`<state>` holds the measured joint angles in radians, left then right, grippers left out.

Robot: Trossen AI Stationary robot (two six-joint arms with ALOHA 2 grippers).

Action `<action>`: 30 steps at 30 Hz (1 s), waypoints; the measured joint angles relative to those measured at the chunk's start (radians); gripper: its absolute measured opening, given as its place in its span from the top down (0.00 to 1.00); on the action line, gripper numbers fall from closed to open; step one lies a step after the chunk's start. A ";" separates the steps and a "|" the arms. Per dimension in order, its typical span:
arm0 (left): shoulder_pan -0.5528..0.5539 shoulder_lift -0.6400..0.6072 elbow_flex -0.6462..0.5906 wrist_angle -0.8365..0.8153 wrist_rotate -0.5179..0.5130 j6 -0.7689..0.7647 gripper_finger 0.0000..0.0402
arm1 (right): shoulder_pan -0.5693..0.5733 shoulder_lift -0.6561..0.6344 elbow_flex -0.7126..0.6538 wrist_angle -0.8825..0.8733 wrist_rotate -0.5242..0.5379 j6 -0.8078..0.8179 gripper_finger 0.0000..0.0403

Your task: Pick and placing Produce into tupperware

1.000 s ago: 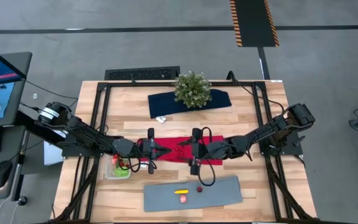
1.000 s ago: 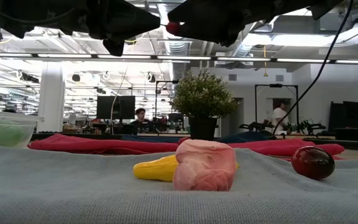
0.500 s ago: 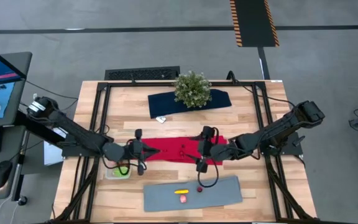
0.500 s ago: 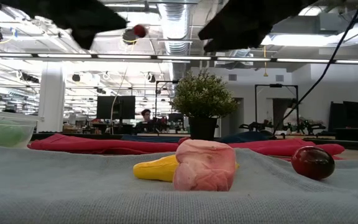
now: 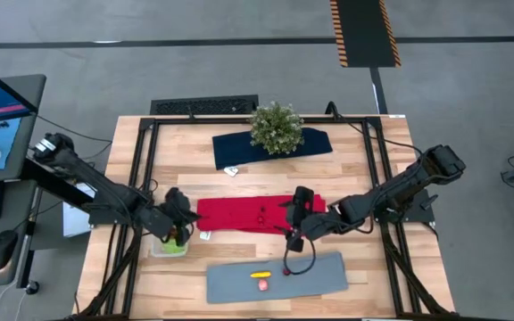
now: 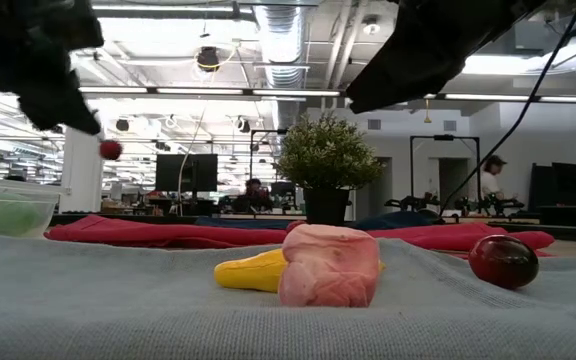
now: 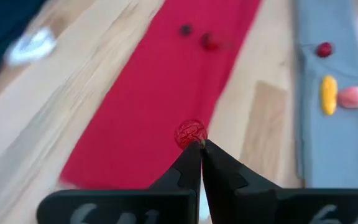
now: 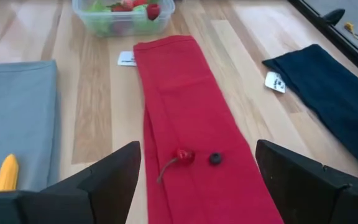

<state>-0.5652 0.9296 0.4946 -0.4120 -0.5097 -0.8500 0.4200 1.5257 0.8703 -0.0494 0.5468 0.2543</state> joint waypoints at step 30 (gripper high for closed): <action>-0.004 -0.295 0.000 -0.491 0.249 -0.400 0.98 | 0.024 0.000 0.000 0.005 -0.019 0.011 0.17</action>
<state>-0.5694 0.6345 0.4944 -0.9026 -0.2607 -1.2498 0.4438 1.5257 0.8703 -0.0441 0.5278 0.2654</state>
